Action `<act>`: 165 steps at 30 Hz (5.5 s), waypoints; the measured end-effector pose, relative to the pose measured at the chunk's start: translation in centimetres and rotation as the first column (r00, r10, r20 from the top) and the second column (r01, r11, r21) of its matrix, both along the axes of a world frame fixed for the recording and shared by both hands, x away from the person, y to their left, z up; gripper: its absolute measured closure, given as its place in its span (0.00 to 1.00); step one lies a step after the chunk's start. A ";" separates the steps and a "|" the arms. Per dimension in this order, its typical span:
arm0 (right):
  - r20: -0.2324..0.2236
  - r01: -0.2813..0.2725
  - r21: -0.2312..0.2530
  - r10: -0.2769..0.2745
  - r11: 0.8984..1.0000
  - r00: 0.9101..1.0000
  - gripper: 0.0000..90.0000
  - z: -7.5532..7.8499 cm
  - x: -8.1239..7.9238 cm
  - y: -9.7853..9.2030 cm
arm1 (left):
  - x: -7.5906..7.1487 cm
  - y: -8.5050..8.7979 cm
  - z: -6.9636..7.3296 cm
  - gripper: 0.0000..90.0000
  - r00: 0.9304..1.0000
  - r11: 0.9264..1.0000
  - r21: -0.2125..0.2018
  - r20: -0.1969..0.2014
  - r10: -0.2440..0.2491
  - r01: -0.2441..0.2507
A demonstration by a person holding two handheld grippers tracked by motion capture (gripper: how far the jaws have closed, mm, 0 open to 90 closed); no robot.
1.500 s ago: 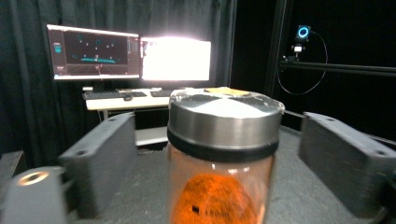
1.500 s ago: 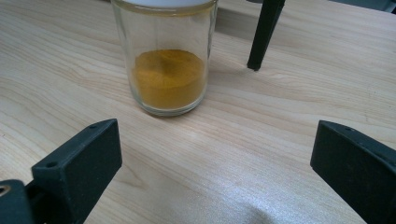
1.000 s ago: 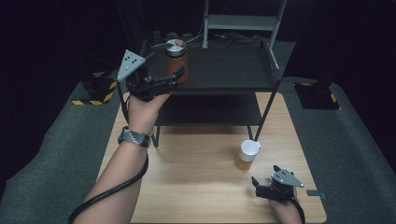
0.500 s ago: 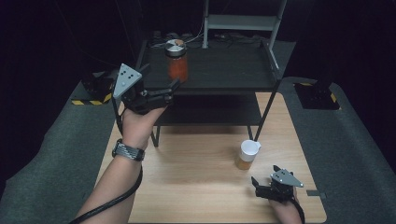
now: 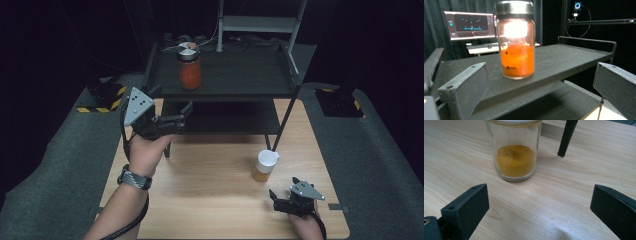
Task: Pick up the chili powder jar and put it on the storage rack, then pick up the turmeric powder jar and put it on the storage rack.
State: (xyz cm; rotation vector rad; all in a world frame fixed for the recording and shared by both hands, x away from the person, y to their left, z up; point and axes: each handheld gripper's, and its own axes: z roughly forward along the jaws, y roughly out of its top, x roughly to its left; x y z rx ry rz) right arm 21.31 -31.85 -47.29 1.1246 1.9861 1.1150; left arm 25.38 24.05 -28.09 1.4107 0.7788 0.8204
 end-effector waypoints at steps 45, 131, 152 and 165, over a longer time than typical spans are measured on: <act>0.008 0.003 -0.021 -0.003 1.000 1.000 0.01 0.0 -0.1 0.4 | -4.4 2.7 -12.6 0.00 0.981 0.997 0.074 -0.194 -0.006 0.020; 0.126 -0.019 0.018 0.016 1.000 0.992 0.01 1.0 -2.2 2.2 | -4.7 -0.4 -18.6 0.01 0.912 0.900 0.430 -0.394 0.118 0.070; 0.137 -0.006 0.024 0.002 1.000 0.991 0.00 1.2 -0.9 4.2 | -4.6 0.0 -18.7 0.01 0.915 0.901 0.423 -0.395 0.087 0.096; 0.100 0.002 0.036 -0.005 0.999 0.995 0.03 1.0 0.9 4.6 | -4.6 0.3 -18.6 0.01 0.914 0.903 0.416 -0.399 0.077 0.105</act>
